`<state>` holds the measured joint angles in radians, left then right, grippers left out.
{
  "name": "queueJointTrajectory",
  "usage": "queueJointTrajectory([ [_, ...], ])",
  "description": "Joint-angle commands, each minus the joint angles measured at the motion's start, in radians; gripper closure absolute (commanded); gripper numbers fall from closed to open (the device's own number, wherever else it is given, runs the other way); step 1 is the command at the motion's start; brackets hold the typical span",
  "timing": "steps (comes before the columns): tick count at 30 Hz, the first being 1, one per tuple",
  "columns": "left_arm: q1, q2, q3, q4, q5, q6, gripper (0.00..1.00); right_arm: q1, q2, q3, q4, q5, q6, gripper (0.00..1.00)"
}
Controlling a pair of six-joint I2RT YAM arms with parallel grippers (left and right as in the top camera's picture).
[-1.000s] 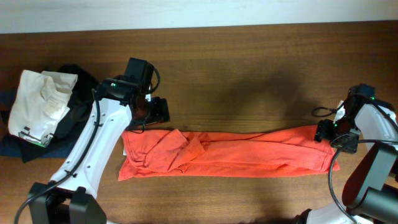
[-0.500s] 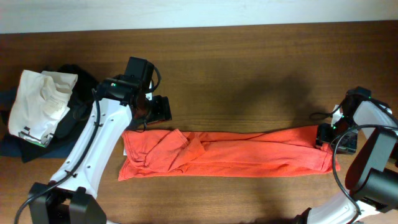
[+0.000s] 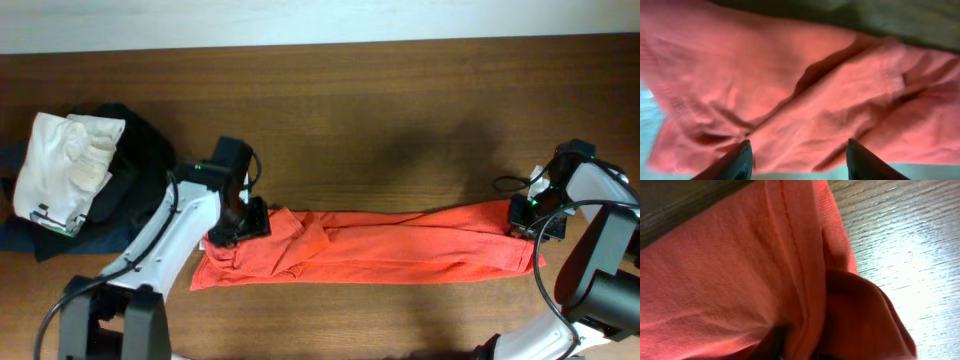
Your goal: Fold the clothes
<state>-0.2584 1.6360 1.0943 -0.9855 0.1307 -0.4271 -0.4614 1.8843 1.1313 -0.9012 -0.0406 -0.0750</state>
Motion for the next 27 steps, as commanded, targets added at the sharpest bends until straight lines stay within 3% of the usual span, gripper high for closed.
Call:
queueJointTrajectory([
  [1, 0.006, 0.0, -0.155, 0.115, 0.046, -0.006, 0.41, 0.008, 0.092, -0.039, 0.065, 0.022, 0.031, 0.78],
  [5, 0.006, 0.011, -0.274, 0.376, 0.029, -0.007, 0.39, 0.01, 0.092, -0.039, 0.087, 0.021, 0.032, 0.77],
  [10, 0.021, 0.114, -0.275, 0.642, -0.022, -0.007, 0.38, 0.01, 0.092, -0.039, 0.188, 0.0, 0.058, 0.77],
  [13, 0.096, 0.188, -0.275, 0.785, 0.006, -0.014, 0.37, 0.01, 0.092, -0.039, 0.298, -0.043, 0.092, 0.76],
  [15, 0.161, 0.193, -0.257, 0.884, 0.119, -0.013, 0.37, 0.01, 0.092, -0.011, 0.321, -0.064, 0.091, 0.66],
  [18, 0.192, 0.163, -0.141, 0.804, 0.195, 0.04, 0.37, -0.004, 0.087, 0.052, 0.234, 0.023, 0.085, 0.37],
  [22, 0.196, 0.035, -0.034, 0.653, 0.195, 0.081, 0.33, -0.011, 0.086, 0.066, 0.165, -0.007, -0.072, 0.35],
  [27, 0.195, -0.014, -0.034, 0.457, 0.195, 0.085, 0.31, -0.012, 0.036, 0.126, 0.106, -0.001, -0.103, 0.35],
])
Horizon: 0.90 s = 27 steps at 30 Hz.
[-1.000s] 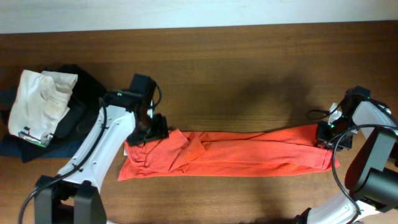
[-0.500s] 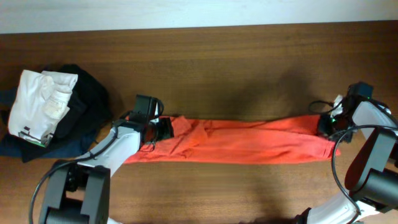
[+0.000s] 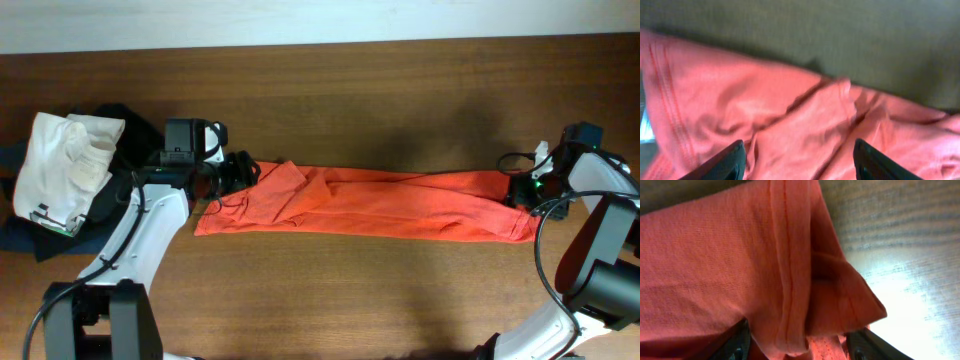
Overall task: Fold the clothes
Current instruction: 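Fold the right end of the strip leftward with the right gripper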
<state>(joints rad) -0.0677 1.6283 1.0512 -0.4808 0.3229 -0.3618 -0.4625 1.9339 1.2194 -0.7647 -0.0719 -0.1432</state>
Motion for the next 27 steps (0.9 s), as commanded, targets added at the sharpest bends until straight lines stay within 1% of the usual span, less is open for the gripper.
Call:
queueJointTrajectory([
  [1, 0.005, -0.007, 0.009, -0.058, 0.003, 0.02, 0.31, -0.011, -0.03, 0.048, -0.042, 0.032, -0.05, 0.35],
  [2, 0.005, -0.007, 0.009, -0.059, 0.003, 0.019, 0.31, -0.011, -0.038, 0.051, -0.048, 0.032, -0.069, 0.35],
  [4, 0.005, -0.007, 0.009, -0.066, 0.003, 0.019, 0.31, -0.011, -0.036, 0.045, -0.075, 0.085, -0.07, 0.35],
  [7, 0.005, -0.007, 0.009, -0.078, -0.005, 0.019, 0.31, -0.011, -0.029, 0.04, -0.076, 0.101, -0.071, 0.35],
  [10, 0.005, -0.007, 0.009, -0.085, -0.005, 0.019, 0.31, -0.03, -0.026, -0.015, -0.032, 0.128, -0.07, 0.35],
  [11, 0.005, -0.007, 0.009, -0.085, -0.005, 0.019, 0.31, -0.037, -0.026, -0.036, -0.015, 0.117, -0.07, 0.35],
  [13, 0.005, -0.007, 0.009, -0.085, -0.005, 0.019, 0.31, -0.045, -0.026, -0.066, 0.021, 0.013, -0.085, 0.34],
  [15, 0.005, -0.007, 0.009, -0.085, -0.005, 0.019, 0.31, -0.042, -0.026, -0.082, 0.029, -0.055, -0.115, 0.38],
  [16, 0.005, -0.007, 0.009, -0.084, -0.005, 0.019, 0.31, -0.042, -0.026, -0.092, 0.029, -0.081, -0.115, 0.43],
  [17, 0.005, -0.007, 0.009, -0.085, -0.005, 0.019, 0.31, -0.042, -0.026, -0.103, 0.029, -0.082, -0.115, 0.5],
  [18, 0.005, -0.007, 0.009, -0.085, -0.005, 0.019, 0.31, -0.042, -0.026, -0.11, 0.029, -0.083, -0.115, 0.5],
  [21, 0.005, -0.007, 0.009, -0.085, -0.005, 0.019, 0.31, -0.042, -0.026, -0.12, 0.032, -0.083, -0.114, 0.66],
  [22, 0.005, -0.007, 0.009, -0.085, -0.005, 0.019, 0.31, -0.042, -0.026, -0.12, 0.037, -0.083, -0.109, 0.76],
  [23, 0.005, -0.007, 0.009, -0.085, -0.005, 0.019, 0.31, -0.042, -0.026, -0.12, 0.051, -0.083, -0.066, 0.93],
  [24, 0.005, -0.007, 0.009, -0.085, -0.005, 0.019, 0.32, -0.042, -0.026, -0.119, 0.067, -0.082, -0.002, 0.96],
  [25, 0.005, -0.007, 0.009, -0.085, -0.005, 0.019, 0.31, -0.042, -0.026, -0.108, 0.064, -0.082, 0.031, 0.96],
  [27, 0.005, -0.007, 0.009, -0.086, -0.005, 0.019, 0.31, -0.042, -0.026, -0.025, -0.025, -0.074, 0.033, 0.96],
])
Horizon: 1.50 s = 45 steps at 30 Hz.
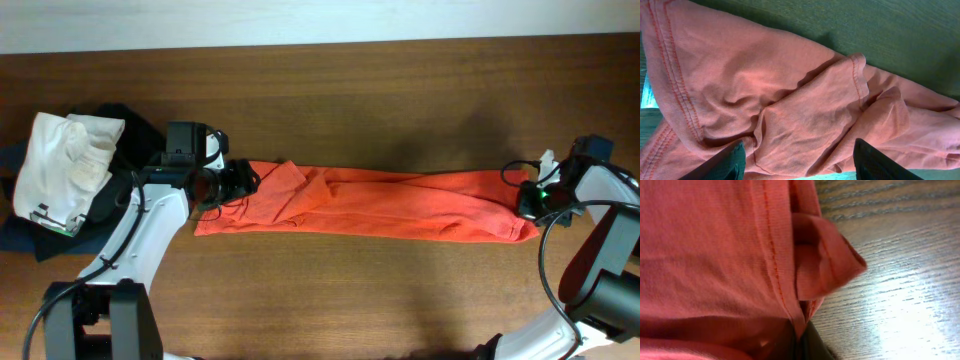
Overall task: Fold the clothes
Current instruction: 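Fold the right end of the strip leftward with the right gripper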
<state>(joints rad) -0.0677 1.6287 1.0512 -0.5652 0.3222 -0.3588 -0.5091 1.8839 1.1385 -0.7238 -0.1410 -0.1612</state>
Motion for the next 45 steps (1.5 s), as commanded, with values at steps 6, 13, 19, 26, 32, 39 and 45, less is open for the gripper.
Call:
queueJointTrajectory([
  [6, 0.005, -0.007, 0.009, -0.007, -0.015, 0.016, 0.3, 0.201, -0.021, 0.253, -0.279, -0.069, 0.05, 0.96],
  [13, 0.005, -0.007, 0.009, -0.029, -0.015, 0.016, 0.27, 0.711, -0.023, 0.253, -0.272, -0.066, 0.24, 0.96],
  [19, 0.005, -0.007, 0.009, -0.055, -0.015, 0.017, 0.27, 0.89, 0.009, 0.253, -0.194, -0.063, 0.362, 0.96],
  [26, 0.005, -0.007, 0.009, -0.058, -0.031, 0.016, 0.27, 0.895, 0.01, 0.253, -0.188, -0.353, 0.296, 0.58],
  [32, 0.005, -0.007, 0.009, -0.074, -0.043, 0.019, 0.24, 0.892, 0.002, 0.255, -0.232, -0.096, 0.336, 0.66],
  [39, 0.069, 0.022, 0.009, -0.061, -0.215, 0.248, 0.13, 0.688, -0.129, 0.26, -0.463, 0.086, 0.457, 0.57],
  [45, 0.09, 0.191, 0.009, 0.087, -0.206, 0.352, 0.14, 0.631, -0.128, 0.259, -0.515, 0.086, 0.454, 0.57],
])
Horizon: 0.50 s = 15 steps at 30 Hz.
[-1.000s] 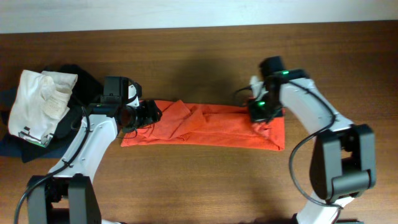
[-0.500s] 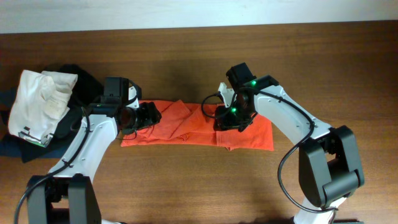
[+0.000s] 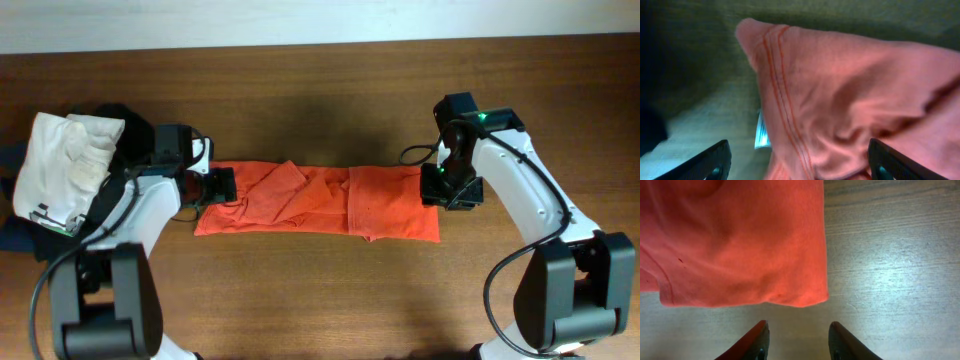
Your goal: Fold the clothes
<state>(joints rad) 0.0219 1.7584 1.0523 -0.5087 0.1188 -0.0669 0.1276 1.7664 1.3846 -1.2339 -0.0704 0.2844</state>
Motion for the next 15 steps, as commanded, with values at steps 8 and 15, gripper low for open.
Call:
queueJointTrajectory([
  [8, -0.002, 0.157, 0.008, -0.029, 0.207, 0.061, 0.64, -0.006, -0.011, 0.013, -0.005, 0.016, 0.009, 0.57],
  [15, 0.056, 0.153, 0.26, -0.33, -0.041, -0.007, 0.99, -0.087, -0.011, 0.013, -0.004, 0.146, 0.003, 0.53],
])
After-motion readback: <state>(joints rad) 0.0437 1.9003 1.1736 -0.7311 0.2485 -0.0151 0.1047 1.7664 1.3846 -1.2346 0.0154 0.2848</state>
